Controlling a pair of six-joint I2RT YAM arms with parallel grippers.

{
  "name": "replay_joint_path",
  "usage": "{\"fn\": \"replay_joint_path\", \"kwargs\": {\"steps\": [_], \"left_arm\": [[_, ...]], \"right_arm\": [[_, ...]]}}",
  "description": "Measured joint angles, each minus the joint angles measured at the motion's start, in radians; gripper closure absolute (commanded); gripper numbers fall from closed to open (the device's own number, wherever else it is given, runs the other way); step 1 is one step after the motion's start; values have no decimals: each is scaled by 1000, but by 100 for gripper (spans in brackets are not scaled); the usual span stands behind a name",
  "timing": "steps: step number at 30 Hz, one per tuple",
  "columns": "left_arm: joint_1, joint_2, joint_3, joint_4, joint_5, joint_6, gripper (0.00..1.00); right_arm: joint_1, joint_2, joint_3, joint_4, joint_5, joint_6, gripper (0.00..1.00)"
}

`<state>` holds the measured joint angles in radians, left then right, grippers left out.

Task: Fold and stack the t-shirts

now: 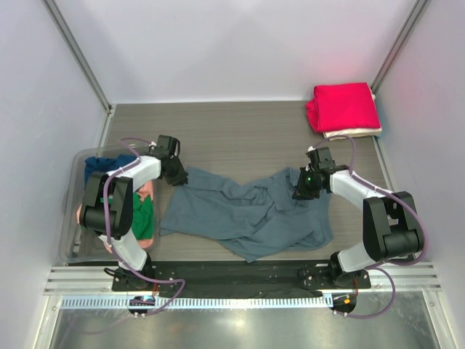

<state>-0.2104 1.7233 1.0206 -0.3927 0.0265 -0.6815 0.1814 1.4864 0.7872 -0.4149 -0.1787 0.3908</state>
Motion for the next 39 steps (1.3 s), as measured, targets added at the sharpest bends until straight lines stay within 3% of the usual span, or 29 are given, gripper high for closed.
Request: {"fn": "replay_joint_path", "kwargs": {"steps": [3, 10, 15, 20, 30, 39], "left_arm": [[-4, 0, 3, -1, 1, -1, 100], [-12, -24, 39, -13, 19, -3, 100], [-13, -127, 67, -61, 20, -15, 100], [-14, -330, 138, -140, 18, -17, 100], [-17, -816, 278, -229, 23, -10, 100], [-17, -1151, 382, -214, 77, 41, 100]], "right_arm": [[0, 0, 0, 0, 0, 0, 99], [0, -11, 0, -1, 5, 0, 99], [0, -129, 5, -32, 22, 7, 99], [0, -325, 89, -109, 45, 27, 99], [0, -712, 459, -282, 69, 35, 99], [0, -1012, 782, -383, 119, 22, 99]]}}
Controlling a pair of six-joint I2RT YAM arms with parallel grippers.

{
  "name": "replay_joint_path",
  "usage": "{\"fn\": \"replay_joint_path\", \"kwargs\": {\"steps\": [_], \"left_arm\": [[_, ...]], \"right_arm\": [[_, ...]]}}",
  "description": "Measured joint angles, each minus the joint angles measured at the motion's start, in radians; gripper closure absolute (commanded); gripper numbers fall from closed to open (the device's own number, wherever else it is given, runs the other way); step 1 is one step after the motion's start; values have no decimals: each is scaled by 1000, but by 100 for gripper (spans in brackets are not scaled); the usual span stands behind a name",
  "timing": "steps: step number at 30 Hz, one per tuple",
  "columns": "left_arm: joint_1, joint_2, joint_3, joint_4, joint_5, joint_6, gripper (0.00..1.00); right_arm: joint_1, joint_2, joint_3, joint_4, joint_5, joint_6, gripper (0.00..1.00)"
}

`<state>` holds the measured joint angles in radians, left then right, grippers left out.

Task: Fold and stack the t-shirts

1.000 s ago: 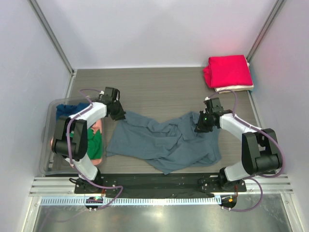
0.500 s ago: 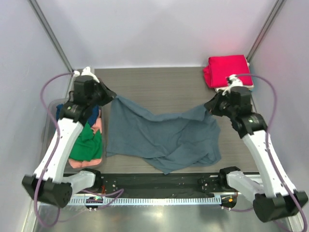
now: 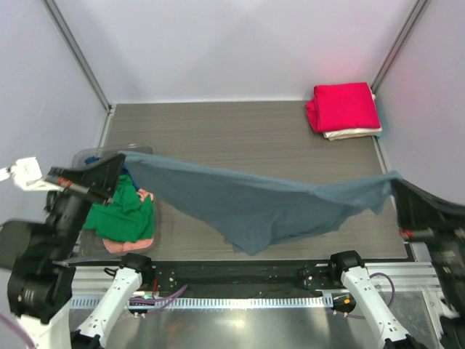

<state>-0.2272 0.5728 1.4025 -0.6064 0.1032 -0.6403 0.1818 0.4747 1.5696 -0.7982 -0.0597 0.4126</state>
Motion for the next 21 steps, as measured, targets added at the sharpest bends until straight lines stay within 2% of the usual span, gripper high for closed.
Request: {"fn": "replay_joint_path", "kwargs": {"steps": [6, 11, 14, 19, 20, 21], "left_arm": [[0, -66, 68, 37, -4, 36, 100], [-1, 113, 242, -37, -85, 44, 100], [-1, 291, 293, -48, -143, 45, 100], [34, 672, 300, -68, -182, 41, 100], [52, 752, 296, -59, -173, 34, 100], [73, 852, 285, -50, -159, 24, 100]], "right_arm": [[1, -15, 233, -28, 89, -82, 99], [7, 141, 389, -11, 161, -150, 99], [16, 333, 409, 29, 189, -179, 99], [19, 818, 369, 145, 219, -224, 99], [19, 921, 367, 162, 224, -230, 95], [19, 1033, 369, 183, 225, -236, 81]]}}
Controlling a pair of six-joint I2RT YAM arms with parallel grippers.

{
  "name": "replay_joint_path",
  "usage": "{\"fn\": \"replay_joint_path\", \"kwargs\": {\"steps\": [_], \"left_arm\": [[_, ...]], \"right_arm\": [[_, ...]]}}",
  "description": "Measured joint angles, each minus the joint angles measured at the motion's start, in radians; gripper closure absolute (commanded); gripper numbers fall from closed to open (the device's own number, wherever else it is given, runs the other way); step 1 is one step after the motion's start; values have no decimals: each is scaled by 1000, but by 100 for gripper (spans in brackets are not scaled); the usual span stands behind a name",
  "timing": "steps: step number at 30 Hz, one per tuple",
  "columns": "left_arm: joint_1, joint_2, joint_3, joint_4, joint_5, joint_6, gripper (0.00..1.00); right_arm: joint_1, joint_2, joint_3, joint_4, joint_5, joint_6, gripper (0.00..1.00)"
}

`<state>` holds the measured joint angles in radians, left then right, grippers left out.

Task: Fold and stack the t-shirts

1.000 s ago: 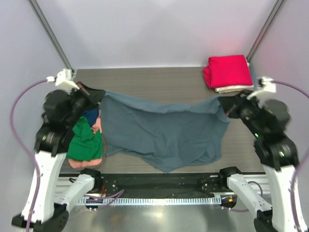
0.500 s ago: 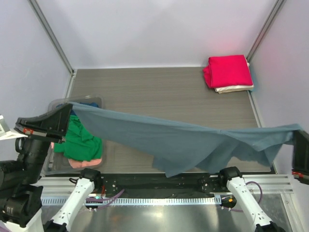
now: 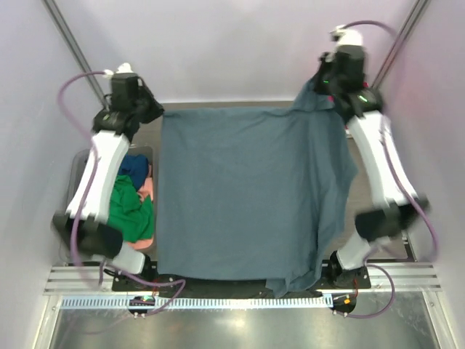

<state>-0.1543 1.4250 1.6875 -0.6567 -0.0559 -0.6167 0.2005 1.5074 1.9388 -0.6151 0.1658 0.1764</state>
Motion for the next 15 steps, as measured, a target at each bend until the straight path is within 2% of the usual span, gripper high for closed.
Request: {"fn": "replay_joint_path", "kwargs": {"steps": [1, 2, 3, 4, 5, 6, 8, 10, 15], "left_arm": [[21, 90, -3, 1, 12, -7, 99], [40, 182, 0, 1, 31, -11, 94], [56, 269, 11, -8, 50, -13, 60], [70, 363, 36, -34, 66, -10, 47], [80, 452, 75, -61, 88, -12, 40], [87, 537, 111, -75, 111, -19, 28], [92, 577, 121, -91, 121, -14, 18], [85, 566, 120, -119, 120, -6, 18], [44, 381, 25, -70, 119, 2, 21]], "right_arm": [[0, 133, 13, 0, -2, -7, 40], [0, 245, 41, -7, -5, -10, 27], [-1, 355, 77, -14, -13, -18, 23], [-2, 478, 142, -55, -27, -24, 21], [-2, 562, 193, -76, -32, -31, 20], [-2, 640, 244, -106, -42, -32, 20], [-2, 706, 264, -151, -49, -35, 20], [-2, 676, 209, -172, -49, -35, 19], [-3, 365, -114, -65, -71, -24, 21]]}}
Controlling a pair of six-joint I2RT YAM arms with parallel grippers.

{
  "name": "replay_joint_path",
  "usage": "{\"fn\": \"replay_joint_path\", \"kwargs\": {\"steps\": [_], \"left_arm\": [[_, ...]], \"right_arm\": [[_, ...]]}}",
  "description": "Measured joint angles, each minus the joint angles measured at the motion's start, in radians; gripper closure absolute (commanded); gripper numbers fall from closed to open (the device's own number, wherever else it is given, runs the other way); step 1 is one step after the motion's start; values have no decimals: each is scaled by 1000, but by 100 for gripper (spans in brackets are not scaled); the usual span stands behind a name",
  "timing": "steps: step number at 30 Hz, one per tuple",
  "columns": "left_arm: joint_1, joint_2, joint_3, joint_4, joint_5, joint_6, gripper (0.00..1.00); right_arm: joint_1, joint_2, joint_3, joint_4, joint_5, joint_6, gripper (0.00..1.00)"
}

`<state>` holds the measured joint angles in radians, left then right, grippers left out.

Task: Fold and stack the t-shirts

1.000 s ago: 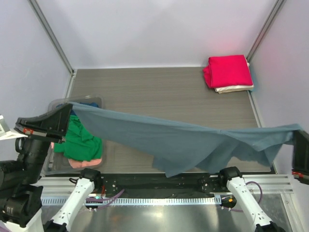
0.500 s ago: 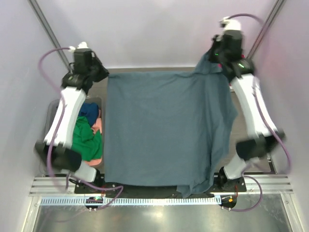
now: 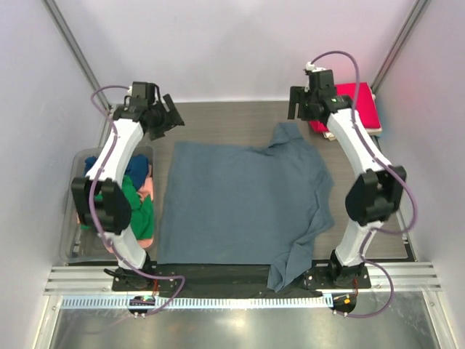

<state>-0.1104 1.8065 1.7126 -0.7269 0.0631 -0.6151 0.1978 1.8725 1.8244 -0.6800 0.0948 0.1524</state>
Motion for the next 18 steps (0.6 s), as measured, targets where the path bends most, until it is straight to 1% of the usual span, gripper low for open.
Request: {"fn": "replay_joint_path", "kwargs": {"steps": [1, 3, 5, 8, 13, 18], "left_arm": [[-11, -59, -45, 7, 2, 1, 22], [-32, -160, -131, 31, 9, 7, 23], [-51, -232, -204, 37, 15, 23, 23], [-79, -320, -324, 51, 20, 59, 23], [-92, -456, -504, 37, -6, 148, 23], [-91, -589, -599, 20, -60, 213, 23]], "right_arm": [[-3, -58, -44, 21, -10, 7, 22], [-8, -114, -86, 63, -37, 29, 26], [-13, -117, -102, 107, -79, 51, 28], [-17, -40, -114, 156, -138, 85, 31], [-19, 164, -114, 179, -190, 125, 34], [-23, 294, -69, 175, -214, 162, 34]]}}
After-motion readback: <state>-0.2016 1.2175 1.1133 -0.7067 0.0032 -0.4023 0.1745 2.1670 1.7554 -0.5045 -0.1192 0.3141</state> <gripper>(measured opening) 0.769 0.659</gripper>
